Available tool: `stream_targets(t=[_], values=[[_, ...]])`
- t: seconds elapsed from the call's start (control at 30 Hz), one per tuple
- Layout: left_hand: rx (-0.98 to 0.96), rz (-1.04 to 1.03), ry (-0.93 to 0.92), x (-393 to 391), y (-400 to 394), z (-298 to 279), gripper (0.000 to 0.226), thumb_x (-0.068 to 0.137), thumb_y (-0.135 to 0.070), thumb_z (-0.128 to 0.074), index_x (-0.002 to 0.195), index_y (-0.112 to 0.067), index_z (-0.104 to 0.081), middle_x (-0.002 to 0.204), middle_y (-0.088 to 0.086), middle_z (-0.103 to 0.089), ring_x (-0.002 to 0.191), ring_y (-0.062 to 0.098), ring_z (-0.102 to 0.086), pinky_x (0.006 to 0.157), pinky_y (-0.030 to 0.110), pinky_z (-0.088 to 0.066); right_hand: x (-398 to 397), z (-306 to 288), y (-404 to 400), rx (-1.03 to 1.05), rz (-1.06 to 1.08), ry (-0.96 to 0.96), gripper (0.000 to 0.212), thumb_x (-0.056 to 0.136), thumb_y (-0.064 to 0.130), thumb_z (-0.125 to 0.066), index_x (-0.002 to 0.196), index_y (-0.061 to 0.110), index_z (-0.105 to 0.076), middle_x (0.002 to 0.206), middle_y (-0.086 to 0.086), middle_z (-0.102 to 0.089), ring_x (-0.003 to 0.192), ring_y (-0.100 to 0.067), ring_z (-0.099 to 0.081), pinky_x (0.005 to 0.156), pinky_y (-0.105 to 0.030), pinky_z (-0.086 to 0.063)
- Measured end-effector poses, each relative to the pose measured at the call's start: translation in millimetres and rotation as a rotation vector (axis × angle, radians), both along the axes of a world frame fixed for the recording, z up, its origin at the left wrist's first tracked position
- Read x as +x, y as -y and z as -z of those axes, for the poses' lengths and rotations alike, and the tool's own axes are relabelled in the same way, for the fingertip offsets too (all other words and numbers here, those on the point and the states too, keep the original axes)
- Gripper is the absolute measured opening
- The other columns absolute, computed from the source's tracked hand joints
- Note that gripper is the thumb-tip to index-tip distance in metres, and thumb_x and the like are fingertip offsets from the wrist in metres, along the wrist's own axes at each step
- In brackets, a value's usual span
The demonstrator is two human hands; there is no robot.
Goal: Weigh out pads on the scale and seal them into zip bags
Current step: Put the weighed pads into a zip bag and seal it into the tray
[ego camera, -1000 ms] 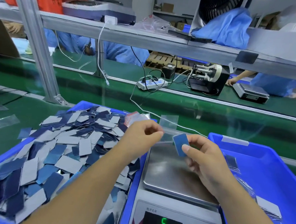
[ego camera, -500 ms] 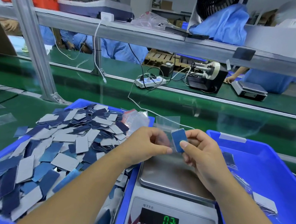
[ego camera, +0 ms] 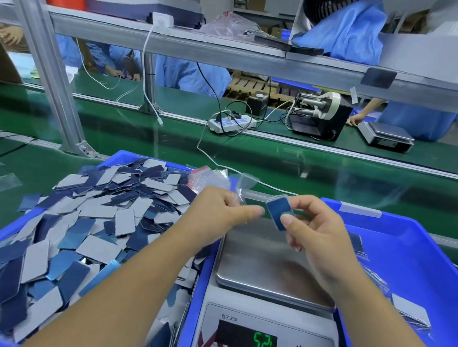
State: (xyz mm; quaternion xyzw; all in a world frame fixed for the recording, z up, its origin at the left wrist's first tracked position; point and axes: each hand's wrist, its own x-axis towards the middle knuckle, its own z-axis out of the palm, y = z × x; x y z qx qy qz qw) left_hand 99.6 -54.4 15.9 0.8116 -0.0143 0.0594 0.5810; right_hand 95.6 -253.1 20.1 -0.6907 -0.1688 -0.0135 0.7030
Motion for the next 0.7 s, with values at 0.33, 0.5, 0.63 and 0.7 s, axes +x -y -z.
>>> stream_targets(t=[0.33, 0.5, 0.63, 0.7], values=[[-0.288, 0.155, -0.124, 0.3, -9.1, -5.6, 0.018, 0.079, -0.036, -0.077, 0.089, -0.021, -0.081, 0.077, -0.005, -0.067, 0.069, 0.006, -0.050, 0.057, 0.017, -0.034, 6.4, 11.5, 5.9, -0.655, 0.237, 0.156, 0.021, 0.083, 0.014, -0.070, 0.081, 0.034, -0.063, 0.056, 0.019, -0.055, 0.051, -0.005, -0.046, 0.051, -0.013, -0.036], [-0.273, 0.155, -0.126, 1.2, -8.4, -3.1, 0.024, 0.091, -0.029, -0.071, 0.071, -0.018, -0.078, 0.067, 0.000, -0.057, 0.051, 0.006, -0.039, 0.046, 0.012, -0.032, 4.9, 14.0, 3.6, -0.932, 0.117, 0.300, 0.026, 0.083, 0.017, -0.067, 0.085, 0.041, -0.058, 0.084, 0.024, -0.064, 0.087, 0.009, -0.055, 0.072, -0.006, -0.040], [-0.340, 0.060, -0.151, 3.9, -5.0, 0.1, 0.042, 0.086, -0.039, -0.074, 0.078, 0.002, -0.072, 0.066, 0.003, -0.054, 0.048, 0.006, -0.037, 0.044, 0.014, -0.031, 5.7, 14.4, 4.1, -0.849, 0.151, 0.294, 0.028, 0.083, 0.015, -0.069, 0.083, 0.041, -0.061, 0.075, 0.024, -0.063, 0.077, 0.006, -0.056, 0.067, -0.005, -0.039], [-0.405, 0.083, -0.159, 4.0, -3.0, 0.8, 0.044, 0.080, -0.046, -0.074, 0.081, -0.002, -0.076, 0.056, -0.005, -0.050, 0.049, 0.006, -0.036, 0.044, 0.016, -0.029, 4.3, 13.2, 1.8, -0.654, 0.157, 0.240, 0.027, 0.083, 0.013, -0.071, 0.083, 0.040, -0.065, 0.073, 0.018, -0.065, 0.064, -0.005, -0.055, 0.060, -0.013, -0.043]])
